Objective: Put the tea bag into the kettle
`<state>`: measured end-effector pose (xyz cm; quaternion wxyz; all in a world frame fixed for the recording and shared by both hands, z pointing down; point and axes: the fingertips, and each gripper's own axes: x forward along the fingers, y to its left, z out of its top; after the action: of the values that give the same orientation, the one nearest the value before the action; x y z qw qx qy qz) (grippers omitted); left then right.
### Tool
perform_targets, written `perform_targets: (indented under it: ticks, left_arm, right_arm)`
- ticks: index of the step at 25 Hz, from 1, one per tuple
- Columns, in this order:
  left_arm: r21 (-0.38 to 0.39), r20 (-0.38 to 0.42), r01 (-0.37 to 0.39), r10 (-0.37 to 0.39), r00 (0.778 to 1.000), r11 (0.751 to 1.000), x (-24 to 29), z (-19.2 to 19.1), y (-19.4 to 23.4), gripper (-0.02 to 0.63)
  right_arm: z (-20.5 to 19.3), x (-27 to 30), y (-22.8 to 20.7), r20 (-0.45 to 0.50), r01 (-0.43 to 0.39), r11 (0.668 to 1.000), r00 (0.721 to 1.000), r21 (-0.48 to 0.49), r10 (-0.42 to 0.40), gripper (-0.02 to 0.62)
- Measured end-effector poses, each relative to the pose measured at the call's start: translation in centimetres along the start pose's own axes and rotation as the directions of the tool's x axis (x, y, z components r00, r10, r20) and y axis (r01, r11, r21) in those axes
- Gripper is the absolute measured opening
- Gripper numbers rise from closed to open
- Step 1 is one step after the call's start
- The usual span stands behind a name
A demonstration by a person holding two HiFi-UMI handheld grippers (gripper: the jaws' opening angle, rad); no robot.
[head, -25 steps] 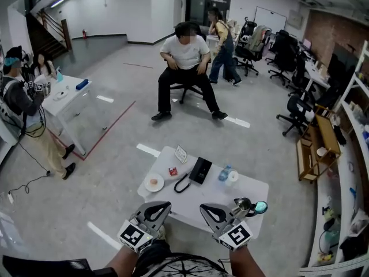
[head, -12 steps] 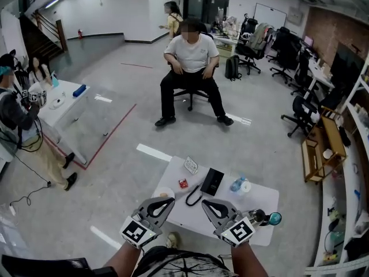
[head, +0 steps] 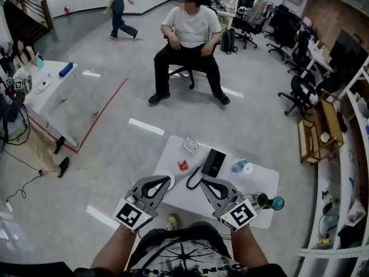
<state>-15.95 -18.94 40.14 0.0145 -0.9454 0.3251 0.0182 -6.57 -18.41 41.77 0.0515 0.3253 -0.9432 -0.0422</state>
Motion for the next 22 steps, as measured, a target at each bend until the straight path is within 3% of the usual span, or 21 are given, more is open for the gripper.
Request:
perform_targets:
  ticks: [7, 11, 15, 22]
  left_arm:
    - [-0.043, -0.011, -0.020, 0.020, 1.000, 0.999, 1.1, -1.5, 1.2, 0.006]
    - [-0.055, -0.026, -0.053, 0.052, 0.998, 0.997, 1.9, -2.3, 2.4, 0.006]
    - [-0.052, -0.056, -0.100, 0.097, 0.994, 0.994, 3.0, -2.7, 3.3, 0.006]
    - [-0.111, -0.108, -0.188, 0.176, 0.978, 0.976, 4.5, -4.8, 5.7, 0.007]
  right_arm:
    - [-2.1, 2.2, -1.3, -0.063, -0.038, 0.999, 0.997, 0.009, 0.038, 0.009]
    - [-4.5, 4.3, -2.6, -0.127, -0.085, 0.995, 0.989, -0.046, 0.078, 0.009]
    - [-8.9, 5.9, -3.8, -0.260, -0.160, 0.984, 0.956, -0.073, 0.136, 0.009]
    - [-19.5, 9.6, -6.3, -0.416, -0.167, 0.981, 0.888, 0.103, 0.195, 0.013]
